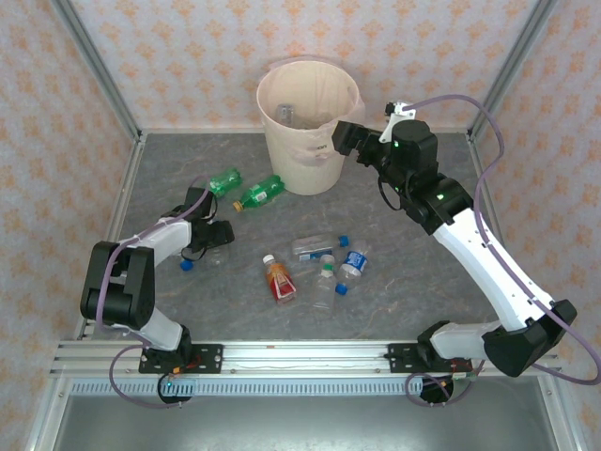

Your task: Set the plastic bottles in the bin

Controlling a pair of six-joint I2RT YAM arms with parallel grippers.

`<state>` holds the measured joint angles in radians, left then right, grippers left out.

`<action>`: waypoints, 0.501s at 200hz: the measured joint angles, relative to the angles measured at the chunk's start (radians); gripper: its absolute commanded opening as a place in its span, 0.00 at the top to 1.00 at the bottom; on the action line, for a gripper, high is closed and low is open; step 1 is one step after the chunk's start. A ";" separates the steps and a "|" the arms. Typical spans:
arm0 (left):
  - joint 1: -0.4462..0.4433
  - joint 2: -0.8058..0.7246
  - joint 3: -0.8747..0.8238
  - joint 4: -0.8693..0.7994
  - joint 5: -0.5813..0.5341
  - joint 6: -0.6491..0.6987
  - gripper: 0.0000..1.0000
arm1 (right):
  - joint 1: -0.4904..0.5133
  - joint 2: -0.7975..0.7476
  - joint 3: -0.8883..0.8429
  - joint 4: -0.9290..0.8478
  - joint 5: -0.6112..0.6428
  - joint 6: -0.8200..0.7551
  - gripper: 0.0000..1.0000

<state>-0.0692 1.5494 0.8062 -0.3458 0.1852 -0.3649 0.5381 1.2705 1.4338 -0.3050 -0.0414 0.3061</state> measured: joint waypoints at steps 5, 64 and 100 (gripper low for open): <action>0.000 0.000 -0.002 0.005 0.002 -0.004 0.38 | 0.000 0.000 0.000 0.000 0.000 0.002 0.00; 0.000 -0.002 -0.003 0.022 0.025 -0.011 0.47 | 0.000 -0.032 -0.031 -0.001 0.011 0.023 0.00; 0.000 -0.044 -0.003 0.021 0.026 -0.020 0.49 | 0.000 -0.046 -0.038 0.000 0.018 0.034 0.00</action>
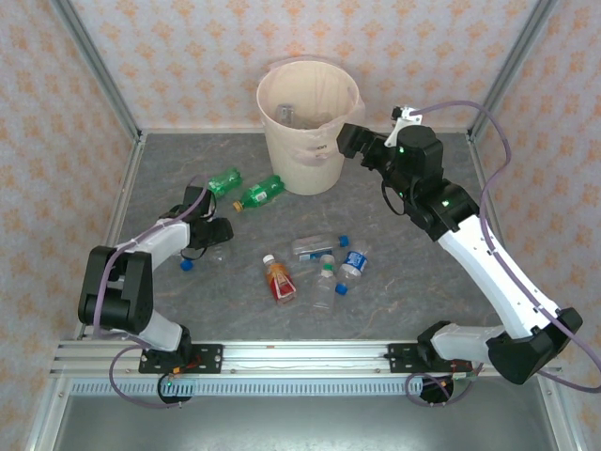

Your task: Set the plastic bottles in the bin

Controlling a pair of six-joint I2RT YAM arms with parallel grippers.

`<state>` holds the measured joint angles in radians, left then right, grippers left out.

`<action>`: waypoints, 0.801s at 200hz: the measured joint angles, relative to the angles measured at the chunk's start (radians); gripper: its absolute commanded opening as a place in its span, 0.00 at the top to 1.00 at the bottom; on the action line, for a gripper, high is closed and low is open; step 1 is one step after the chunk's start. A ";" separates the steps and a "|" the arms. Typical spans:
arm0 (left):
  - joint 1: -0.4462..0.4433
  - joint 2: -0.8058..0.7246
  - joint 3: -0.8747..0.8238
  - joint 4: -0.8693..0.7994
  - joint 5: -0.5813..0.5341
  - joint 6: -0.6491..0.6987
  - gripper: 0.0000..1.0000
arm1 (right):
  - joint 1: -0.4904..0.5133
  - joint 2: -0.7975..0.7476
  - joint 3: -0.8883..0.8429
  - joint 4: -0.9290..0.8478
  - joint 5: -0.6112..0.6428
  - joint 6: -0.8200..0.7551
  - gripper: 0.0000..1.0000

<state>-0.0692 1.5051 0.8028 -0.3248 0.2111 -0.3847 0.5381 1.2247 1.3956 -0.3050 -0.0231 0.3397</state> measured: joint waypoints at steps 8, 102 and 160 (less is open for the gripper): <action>0.000 -0.017 0.000 0.000 0.002 -0.007 0.50 | 0.000 0.000 0.000 0.000 0.000 0.000 0.00; -0.003 -0.178 0.100 -0.066 0.049 -0.071 0.52 | 0.000 -0.001 0.000 0.000 0.000 0.009 0.00; -0.042 -0.248 0.296 -0.100 0.053 -0.130 0.52 | 0.000 -0.058 -0.040 0.005 0.002 0.019 0.00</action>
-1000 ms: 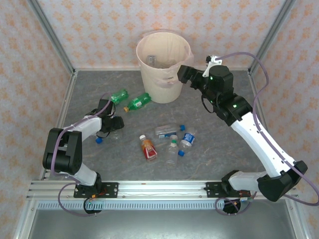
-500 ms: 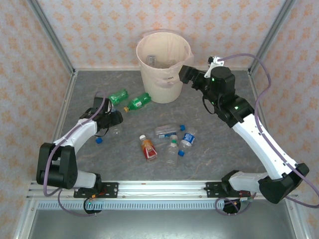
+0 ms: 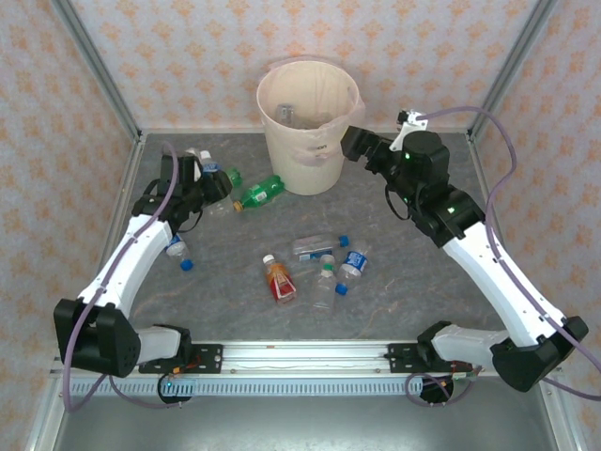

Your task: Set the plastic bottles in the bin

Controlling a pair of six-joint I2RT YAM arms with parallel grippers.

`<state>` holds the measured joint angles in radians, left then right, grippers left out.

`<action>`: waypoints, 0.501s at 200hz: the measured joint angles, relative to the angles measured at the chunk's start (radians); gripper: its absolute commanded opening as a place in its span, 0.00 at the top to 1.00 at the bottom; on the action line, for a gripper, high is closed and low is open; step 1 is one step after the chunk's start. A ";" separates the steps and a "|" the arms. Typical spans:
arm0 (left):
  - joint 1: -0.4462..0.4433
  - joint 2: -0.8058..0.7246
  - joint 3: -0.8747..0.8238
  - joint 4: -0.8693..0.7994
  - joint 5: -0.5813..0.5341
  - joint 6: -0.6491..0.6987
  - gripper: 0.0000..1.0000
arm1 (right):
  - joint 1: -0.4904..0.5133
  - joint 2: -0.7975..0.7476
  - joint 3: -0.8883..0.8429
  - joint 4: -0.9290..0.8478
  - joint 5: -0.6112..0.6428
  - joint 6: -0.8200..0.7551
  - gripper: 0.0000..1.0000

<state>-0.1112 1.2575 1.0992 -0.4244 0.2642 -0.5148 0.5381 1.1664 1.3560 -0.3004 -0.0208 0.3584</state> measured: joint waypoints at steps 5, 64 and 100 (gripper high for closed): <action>-0.004 -0.008 0.013 0.000 -0.001 -0.008 0.52 | 0.000 -0.006 -0.002 0.001 0.002 0.000 0.00; -0.109 -0.040 0.197 0.011 -0.026 -0.118 0.54 | 0.000 -0.036 -0.007 0.003 0.015 -0.007 0.00; -0.161 0.031 0.371 0.068 -0.037 -0.153 0.54 | 0.000 -0.037 -0.009 0.003 0.018 -0.012 0.00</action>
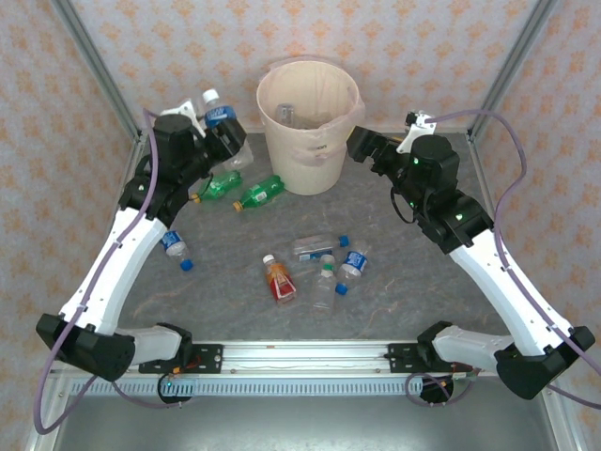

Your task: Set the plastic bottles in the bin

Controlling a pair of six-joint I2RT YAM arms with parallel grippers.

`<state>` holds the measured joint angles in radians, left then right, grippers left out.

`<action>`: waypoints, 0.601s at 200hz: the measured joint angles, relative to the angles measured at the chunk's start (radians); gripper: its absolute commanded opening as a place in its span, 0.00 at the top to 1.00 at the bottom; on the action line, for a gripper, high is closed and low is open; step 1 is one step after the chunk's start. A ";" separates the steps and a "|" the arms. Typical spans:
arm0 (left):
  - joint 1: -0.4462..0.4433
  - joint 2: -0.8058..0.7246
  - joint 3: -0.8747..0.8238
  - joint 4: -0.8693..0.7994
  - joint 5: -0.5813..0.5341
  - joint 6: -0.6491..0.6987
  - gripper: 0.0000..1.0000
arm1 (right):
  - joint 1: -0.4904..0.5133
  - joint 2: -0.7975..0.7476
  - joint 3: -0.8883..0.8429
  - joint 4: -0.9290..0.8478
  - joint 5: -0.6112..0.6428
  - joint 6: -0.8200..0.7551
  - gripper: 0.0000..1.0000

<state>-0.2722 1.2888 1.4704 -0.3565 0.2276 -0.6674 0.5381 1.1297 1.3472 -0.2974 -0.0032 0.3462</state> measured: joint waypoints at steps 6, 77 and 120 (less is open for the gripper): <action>-0.005 0.019 0.027 0.012 -0.001 -0.006 0.54 | 0.000 -0.001 0.000 0.000 0.000 0.000 0.00; -0.083 0.375 0.373 0.101 -0.004 -0.032 0.55 | 0.000 -0.089 -0.024 -0.005 0.035 -0.003 0.00; -0.100 0.606 0.608 0.101 -0.005 -0.039 0.54 | 0.000 -0.137 -0.033 -0.035 0.061 -0.003 0.00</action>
<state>-0.3717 1.8946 2.0789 -0.2554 0.2226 -0.7067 0.5381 0.9928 1.3140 -0.3325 0.0582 0.3435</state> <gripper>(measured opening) 0.534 0.996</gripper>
